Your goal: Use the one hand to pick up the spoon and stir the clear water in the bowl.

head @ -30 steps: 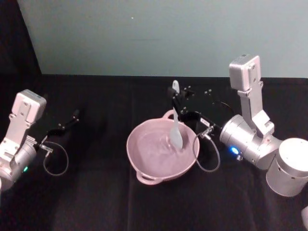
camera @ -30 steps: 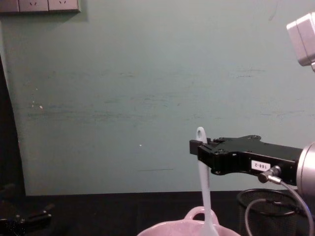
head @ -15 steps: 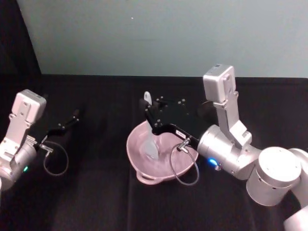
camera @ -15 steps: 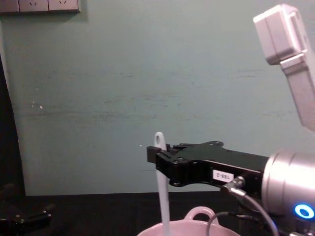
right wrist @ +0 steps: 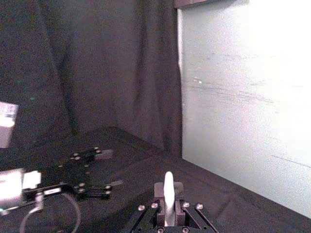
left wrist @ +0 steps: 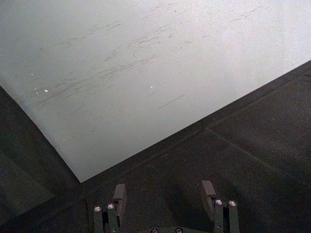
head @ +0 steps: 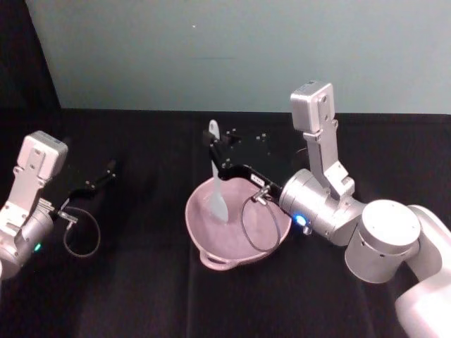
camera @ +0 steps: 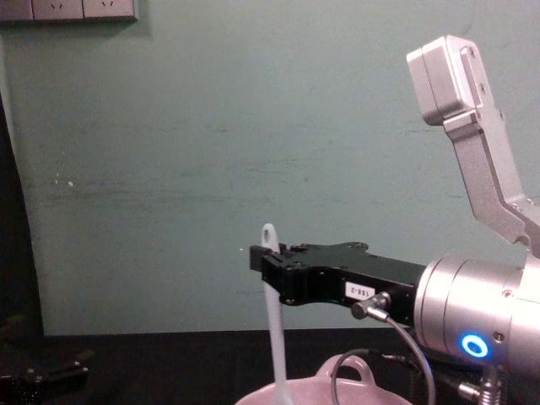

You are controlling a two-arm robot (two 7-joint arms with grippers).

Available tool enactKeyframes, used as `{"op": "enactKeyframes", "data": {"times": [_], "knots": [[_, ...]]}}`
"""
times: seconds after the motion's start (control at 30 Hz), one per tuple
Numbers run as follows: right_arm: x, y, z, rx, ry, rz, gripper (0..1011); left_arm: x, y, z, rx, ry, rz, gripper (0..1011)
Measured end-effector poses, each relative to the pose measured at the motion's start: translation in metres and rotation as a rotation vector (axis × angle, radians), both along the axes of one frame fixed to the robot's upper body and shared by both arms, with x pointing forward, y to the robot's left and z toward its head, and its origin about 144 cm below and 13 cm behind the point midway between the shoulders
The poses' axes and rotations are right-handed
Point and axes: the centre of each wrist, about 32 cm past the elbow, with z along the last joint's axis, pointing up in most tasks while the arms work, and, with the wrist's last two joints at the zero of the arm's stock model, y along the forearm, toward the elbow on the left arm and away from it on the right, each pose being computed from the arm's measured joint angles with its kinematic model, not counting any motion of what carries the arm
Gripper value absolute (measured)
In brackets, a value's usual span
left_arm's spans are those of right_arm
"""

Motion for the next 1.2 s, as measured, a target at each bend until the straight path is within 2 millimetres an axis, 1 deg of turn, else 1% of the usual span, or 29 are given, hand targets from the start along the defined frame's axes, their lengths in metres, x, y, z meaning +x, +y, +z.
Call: {"op": "enactKeyframes", "data": {"times": [0.2, 0.3, 0.33, 0.4, 0.5, 0.67, 0.8, 0.93, 1.07, 1.2], "knots": [[0.013, -0.009, 0.000, -0.002, 0.000, -0.056, 118, 0.000, 0.000, 0.000, 0.000, 0.000, 0.000, 1011], [0.016, -0.019, 0.002, -0.008, -0.005, -0.088, 118, 0.000, 0.000, 0.000, 0.000, 0.000, 0.000, 1011], [0.016, -0.025, 0.003, -0.010, -0.008, -0.107, 118, 0.000, 0.000, 0.000, 0.000, 0.000, 0.000, 1011], [0.015, -0.031, 0.004, -0.010, -0.012, -0.125, 118, 0.000, 0.000, 0.000, 0.000, 0.000, 0.000, 1011], [0.011, -0.046, 0.006, -0.010, -0.021, -0.158, 118, 0.000, 0.000, 0.000, 0.000, 0.000, 0.000, 1011], [0.004, -0.056, 0.008, -0.012, -0.019, -0.168, 118, 0.000, 0.000, 0.000, 0.000, 0.000, 0.000, 1011], [-0.002, -0.059, 0.009, -0.019, -0.015, -0.160, 118, 0.000, 0.000, 0.000, 0.000, 0.000, 0.000, 1011], [-0.010, -0.056, 0.007, -0.031, -0.004, -0.130, 118, 0.000, 0.000, 0.000, 0.000, 0.000, 0.000, 1011], [-0.019, -0.049, 0.005, -0.034, 0.004, -0.094, 118, 0.000, 0.000, 0.000, 0.000, 0.000, 0.000, 1011], [-0.027, -0.036, 0.003, -0.036, 0.008, -0.039, 118, 0.000, 0.000, 0.000, 0.000, 0.000, 0.000, 1011]]}}
